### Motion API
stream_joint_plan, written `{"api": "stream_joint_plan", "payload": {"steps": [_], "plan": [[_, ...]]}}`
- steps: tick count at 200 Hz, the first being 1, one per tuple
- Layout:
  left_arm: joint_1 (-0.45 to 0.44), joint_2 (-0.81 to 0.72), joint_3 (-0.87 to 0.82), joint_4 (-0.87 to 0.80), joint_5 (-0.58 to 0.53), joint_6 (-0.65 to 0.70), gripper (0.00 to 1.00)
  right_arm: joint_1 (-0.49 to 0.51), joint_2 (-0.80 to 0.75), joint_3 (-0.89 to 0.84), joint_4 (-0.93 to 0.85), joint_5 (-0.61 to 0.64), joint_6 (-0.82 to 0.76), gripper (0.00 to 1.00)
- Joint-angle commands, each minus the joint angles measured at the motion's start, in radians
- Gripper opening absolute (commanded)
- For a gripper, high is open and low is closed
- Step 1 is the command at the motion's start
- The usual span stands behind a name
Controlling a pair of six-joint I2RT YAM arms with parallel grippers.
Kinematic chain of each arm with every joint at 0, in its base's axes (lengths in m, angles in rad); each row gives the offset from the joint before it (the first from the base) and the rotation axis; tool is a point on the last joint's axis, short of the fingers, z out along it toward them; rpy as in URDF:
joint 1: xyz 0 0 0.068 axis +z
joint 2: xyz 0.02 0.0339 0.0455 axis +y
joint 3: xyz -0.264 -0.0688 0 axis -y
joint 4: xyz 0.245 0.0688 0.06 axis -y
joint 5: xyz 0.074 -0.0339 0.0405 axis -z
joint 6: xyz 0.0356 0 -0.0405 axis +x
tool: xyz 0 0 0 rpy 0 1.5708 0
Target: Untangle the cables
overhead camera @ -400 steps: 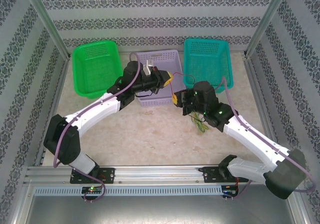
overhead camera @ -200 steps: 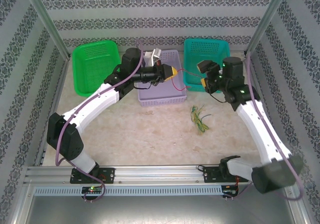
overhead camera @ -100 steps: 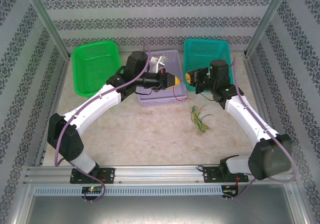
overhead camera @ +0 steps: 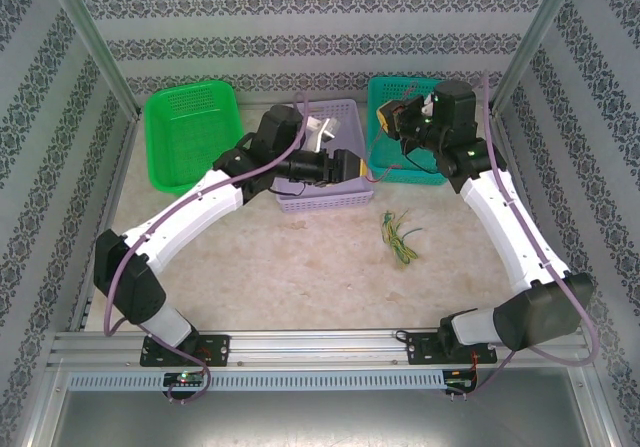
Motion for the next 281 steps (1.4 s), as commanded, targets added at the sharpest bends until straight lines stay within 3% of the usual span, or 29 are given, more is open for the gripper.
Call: {"api": "stream_joint_plan", "payload": {"steps": [1,37,86,146,189,209,216,229,241,276,281], "plan": [[-0.016,-0.098,-0.091,0.130,-0.111,0.005,0.69,0.001,0.008,0.061,-0.070,0.044,-0.034,0.00],[-0.061,-0.172,-0.275,0.442,-0.226,0.018,0.70,0.011,0.003,0.106,-0.119,0.090,-0.006,0.00],[-0.153,-0.099,-0.266,0.621,-0.322,0.106,0.72,0.046,-0.006,0.103,-0.138,0.146,0.078,0.00],[-0.193,-0.052,-0.233,0.630,-0.468,0.174,0.70,0.063,-0.012,0.111,-0.151,0.160,0.110,0.00],[-0.193,-0.063,-0.230,0.604,-0.449,0.172,0.70,0.052,-0.017,0.096,-0.144,0.155,0.107,0.00],[-0.192,-0.039,-0.219,0.604,-0.436,0.162,0.59,0.057,-0.014,0.104,-0.145,0.153,0.107,0.00],[-0.192,-0.025,-0.203,0.596,-0.426,0.156,0.47,0.058,-0.014,0.104,-0.143,0.153,0.104,0.00],[-0.192,-0.003,-0.168,0.567,-0.407,0.142,0.16,0.053,-0.010,0.114,-0.148,0.155,0.070,0.00],[-0.189,0.015,-0.130,0.510,-0.370,0.126,0.01,0.029,-0.005,0.134,-0.155,0.155,0.002,0.00],[-0.187,0.097,-0.002,0.291,-0.185,0.120,0.00,-0.080,0.058,0.242,-0.193,0.084,-0.310,0.00],[-0.188,0.104,0.008,0.270,-0.184,0.117,0.05,-0.092,0.073,0.261,-0.205,0.067,-0.349,0.00]]}}
